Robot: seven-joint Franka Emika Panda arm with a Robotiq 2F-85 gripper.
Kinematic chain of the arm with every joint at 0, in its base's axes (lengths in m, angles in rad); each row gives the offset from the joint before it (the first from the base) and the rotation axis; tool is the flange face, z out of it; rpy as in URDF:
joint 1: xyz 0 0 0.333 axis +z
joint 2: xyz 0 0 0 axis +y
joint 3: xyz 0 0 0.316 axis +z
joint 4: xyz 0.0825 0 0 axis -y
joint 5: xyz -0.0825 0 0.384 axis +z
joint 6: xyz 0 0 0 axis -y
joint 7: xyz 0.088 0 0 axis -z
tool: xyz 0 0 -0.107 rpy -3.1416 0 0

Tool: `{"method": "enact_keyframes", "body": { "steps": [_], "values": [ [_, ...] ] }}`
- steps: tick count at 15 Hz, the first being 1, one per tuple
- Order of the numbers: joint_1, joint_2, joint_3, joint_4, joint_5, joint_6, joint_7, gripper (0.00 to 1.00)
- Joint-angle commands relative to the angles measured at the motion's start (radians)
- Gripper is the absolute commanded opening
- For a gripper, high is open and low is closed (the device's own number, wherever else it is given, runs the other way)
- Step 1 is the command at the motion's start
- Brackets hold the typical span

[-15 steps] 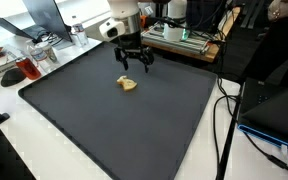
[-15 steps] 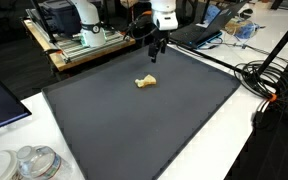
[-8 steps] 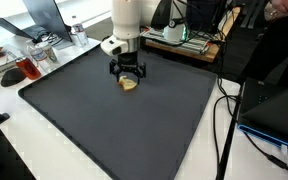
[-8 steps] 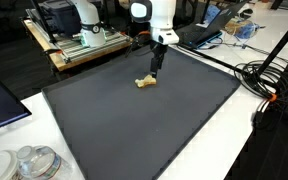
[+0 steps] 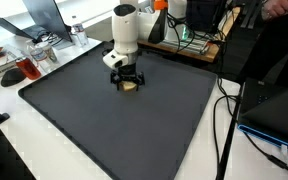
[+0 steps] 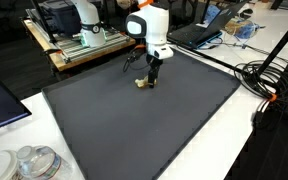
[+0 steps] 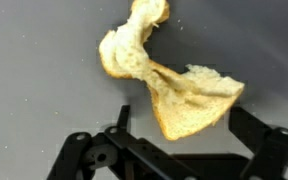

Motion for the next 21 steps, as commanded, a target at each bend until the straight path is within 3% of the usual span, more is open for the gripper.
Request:
{"method": "enact_keyframes", "body": {
  "steps": [1, 2, 4, 9, 15, 21],
  "values": [
    [-0.008, 0.039, -0.008, 0.018, -0.027, 0.019, -0.031, 1.00],
    [-0.012, 0.039, -0.005, 0.019, -0.026, 0.016, -0.040, 0.97],
    [-0.015, 0.030, -0.007, 0.017, -0.027, 0.009, -0.054, 0.77],
    [-0.024, 0.012, -0.012, 0.018, -0.031, -0.003, -0.086, 0.39],
    [-0.033, -0.001, -0.010, 0.015, -0.027, -0.006, -0.094, 0.01],
    [-0.033, -0.012, -0.007, 0.013, -0.024, -0.025, -0.094, 0.00]
  ]
}}
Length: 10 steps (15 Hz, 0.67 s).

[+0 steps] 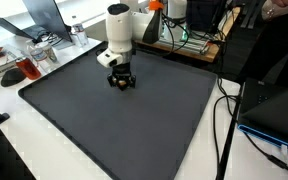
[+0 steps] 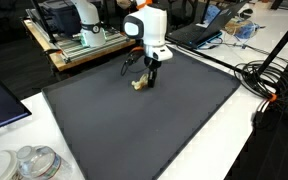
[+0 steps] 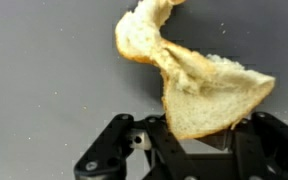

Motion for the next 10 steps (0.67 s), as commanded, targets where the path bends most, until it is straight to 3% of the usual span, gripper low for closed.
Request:
{"method": "enact_keyframes", "body": {
  "steps": [1, 3, 4, 5, 10],
  "values": [
    [-0.007, -0.021, 0.006, -0.009, -0.019, -0.036, -0.004, 0.00],
    [-0.031, -0.026, 0.037, -0.011, -0.001, -0.055, -0.034, 0.00],
    [-0.036, -0.031, 0.045, -0.013, -0.002, -0.067, -0.048, 0.25],
    [-0.053, -0.035, 0.063, -0.017, 0.006, -0.077, -0.073, 0.26],
    [-0.148, -0.045, 0.159, -0.024, 0.053, -0.111, -0.210, 0.59]
  ]
}}
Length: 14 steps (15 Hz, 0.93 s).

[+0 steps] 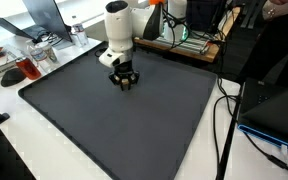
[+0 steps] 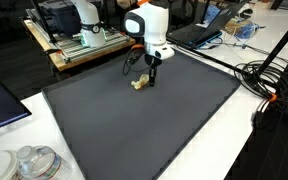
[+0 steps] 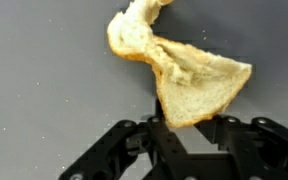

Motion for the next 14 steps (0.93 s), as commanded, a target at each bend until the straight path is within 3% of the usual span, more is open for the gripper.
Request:
{"method": "enact_keyframes", "body": {
  "steps": [1, 6, 10, 12, 14],
  "values": [
    [-0.084, -0.019, 0.078, -0.023, 0.052, -0.026, -0.117, 0.67],
    [-0.136, -0.012, 0.114, -0.025, 0.098, -0.039, -0.191, 0.99],
    [-0.137, -0.016, 0.102, -0.037, 0.108, -0.046, -0.198, 1.00],
    [-0.139, -0.018, 0.101, -0.042, 0.111, -0.044, -0.199, 0.74],
    [-0.138, -0.022, 0.098, -0.044, 0.111, -0.045, -0.199, 0.59]
  ]
}}
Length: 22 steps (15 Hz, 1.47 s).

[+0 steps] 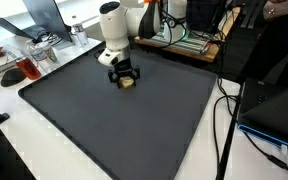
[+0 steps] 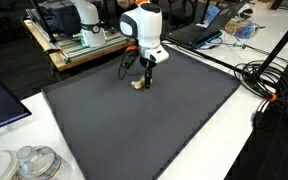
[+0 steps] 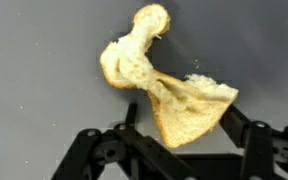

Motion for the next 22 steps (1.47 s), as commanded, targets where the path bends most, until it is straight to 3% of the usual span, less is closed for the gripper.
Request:
{"method": "enact_keyframes", "body": {
  "steps": [1, 9, 22],
  "values": [
    [-0.012, -0.025, 0.006, -0.019, 0.028, -0.014, -0.033, 0.53],
    [0.006, -0.049, -0.009, -0.026, 0.017, -0.019, -0.014, 0.00],
    [0.008, -0.135, -0.004, -0.078, 0.044, -0.063, -0.010, 0.02]
  ]
}}
